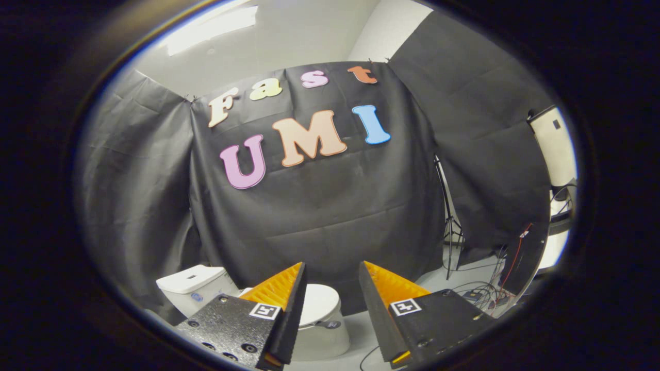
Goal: Open the toilet lid.
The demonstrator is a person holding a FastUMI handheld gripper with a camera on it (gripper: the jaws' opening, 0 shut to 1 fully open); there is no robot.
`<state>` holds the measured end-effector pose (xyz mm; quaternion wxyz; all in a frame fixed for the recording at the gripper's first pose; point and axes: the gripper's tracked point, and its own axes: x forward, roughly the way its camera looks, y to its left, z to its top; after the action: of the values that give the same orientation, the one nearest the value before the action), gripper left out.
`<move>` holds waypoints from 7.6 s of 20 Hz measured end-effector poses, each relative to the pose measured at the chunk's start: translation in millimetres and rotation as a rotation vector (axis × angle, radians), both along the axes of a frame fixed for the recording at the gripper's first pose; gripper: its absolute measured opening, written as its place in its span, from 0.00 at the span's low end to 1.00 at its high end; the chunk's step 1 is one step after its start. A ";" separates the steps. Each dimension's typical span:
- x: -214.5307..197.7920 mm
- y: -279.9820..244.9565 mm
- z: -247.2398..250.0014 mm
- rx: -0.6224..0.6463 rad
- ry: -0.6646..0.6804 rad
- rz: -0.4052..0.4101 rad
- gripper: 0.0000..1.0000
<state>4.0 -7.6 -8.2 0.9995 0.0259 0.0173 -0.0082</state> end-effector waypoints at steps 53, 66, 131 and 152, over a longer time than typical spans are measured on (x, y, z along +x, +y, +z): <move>203.2 25.7 -295.4 1.228 0.303 -0.003 0.30; 193.8 96.2 -162.0 0.813 0.180 0.141 0.10; 149.7 316.1 95.2 -0.311 -0.018 0.379 0.55; 55.0 -76.2 101.5 -0.264 -0.092 0.055 0.58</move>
<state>58.9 -83.9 93.2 0.9938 -0.1061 -0.0290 0.0184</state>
